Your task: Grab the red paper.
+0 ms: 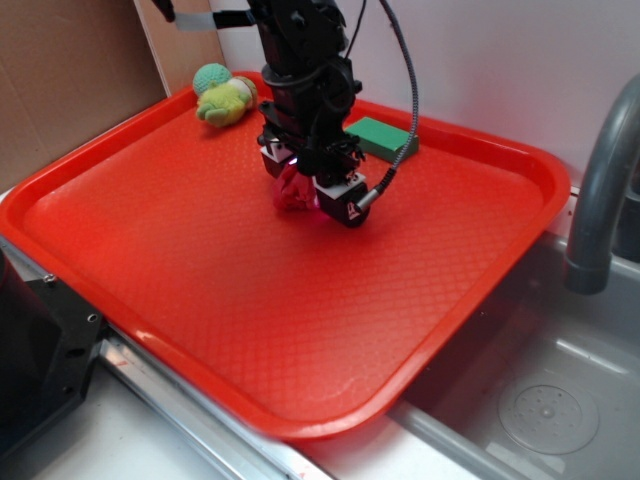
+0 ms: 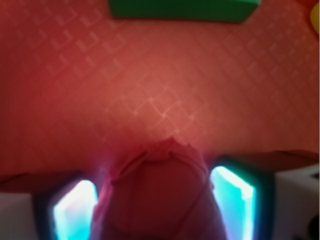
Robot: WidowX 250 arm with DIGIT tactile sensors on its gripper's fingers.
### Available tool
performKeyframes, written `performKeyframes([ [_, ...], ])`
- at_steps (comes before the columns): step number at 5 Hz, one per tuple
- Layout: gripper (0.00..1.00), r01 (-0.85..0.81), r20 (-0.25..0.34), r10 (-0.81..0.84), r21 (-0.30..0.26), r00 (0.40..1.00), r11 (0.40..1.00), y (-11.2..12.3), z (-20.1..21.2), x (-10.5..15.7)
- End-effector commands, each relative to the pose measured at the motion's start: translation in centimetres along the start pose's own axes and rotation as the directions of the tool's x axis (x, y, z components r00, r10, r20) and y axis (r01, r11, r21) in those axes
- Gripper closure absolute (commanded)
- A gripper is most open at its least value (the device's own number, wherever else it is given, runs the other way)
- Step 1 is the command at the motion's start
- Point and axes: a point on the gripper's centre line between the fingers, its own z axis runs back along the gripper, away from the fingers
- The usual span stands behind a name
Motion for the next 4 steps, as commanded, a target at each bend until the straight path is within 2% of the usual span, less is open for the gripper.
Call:
performKeyframes([
  [1,1.00,-0.126,0.150,0.155,-0.188,0.977,0.974,5.5,9.7,-4.3],
  [2,1.00,-0.241,0.180,0.269,-0.161,0.946,0.957,7.5,14.8,-7.6],
  [3,1.00,-0.209,0.198,0.237,-0.150,0.951,0.966,6.8,19.9,-8.1],
  [4,1.00,-0.206,0.162,0.219,-0.098,0.962,0.974,5.5,21.7,-7.2],
])
